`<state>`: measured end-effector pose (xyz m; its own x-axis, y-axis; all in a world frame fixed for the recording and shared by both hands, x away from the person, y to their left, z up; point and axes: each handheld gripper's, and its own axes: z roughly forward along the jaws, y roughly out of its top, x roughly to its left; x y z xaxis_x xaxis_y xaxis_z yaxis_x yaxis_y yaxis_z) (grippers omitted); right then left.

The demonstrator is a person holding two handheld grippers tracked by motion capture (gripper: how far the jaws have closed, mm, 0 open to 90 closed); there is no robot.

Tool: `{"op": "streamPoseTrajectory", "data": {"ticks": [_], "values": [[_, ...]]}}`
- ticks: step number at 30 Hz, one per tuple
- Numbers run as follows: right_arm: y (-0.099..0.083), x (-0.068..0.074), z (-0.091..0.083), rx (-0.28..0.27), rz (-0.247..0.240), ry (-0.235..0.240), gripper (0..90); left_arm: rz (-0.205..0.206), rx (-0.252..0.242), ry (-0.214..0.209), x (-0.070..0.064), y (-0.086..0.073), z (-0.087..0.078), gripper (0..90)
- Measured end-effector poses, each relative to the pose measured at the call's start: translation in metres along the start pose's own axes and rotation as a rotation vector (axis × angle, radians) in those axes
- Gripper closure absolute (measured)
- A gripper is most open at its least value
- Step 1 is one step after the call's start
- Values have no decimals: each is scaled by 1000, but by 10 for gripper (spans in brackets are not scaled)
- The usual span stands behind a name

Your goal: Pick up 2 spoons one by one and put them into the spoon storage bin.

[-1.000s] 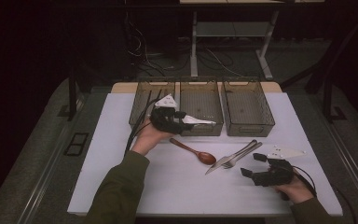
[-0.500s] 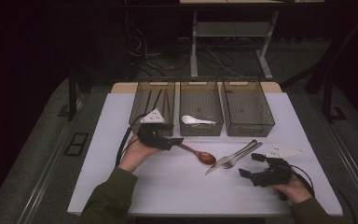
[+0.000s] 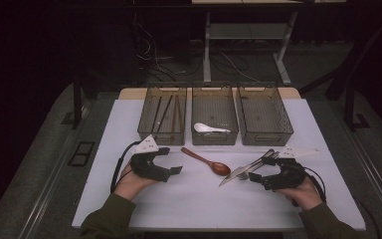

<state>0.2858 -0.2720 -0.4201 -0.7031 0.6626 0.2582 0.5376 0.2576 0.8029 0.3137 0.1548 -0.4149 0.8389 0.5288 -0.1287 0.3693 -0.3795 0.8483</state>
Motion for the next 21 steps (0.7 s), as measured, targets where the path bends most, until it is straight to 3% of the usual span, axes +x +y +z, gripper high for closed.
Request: {"op": "streamPoseTrajectory", "data": {"ticks": [12,16,21], "values": [[22,1,24,31,-26,3,139,-9,22,10,-19,-28,-8,2],[31,2,35,39,-25,5,139,-29,35,2,-22,-33,-10,0],[39,2,46,41,-40,7,147,-17,43,2,-23,-36,-10,0]]}}
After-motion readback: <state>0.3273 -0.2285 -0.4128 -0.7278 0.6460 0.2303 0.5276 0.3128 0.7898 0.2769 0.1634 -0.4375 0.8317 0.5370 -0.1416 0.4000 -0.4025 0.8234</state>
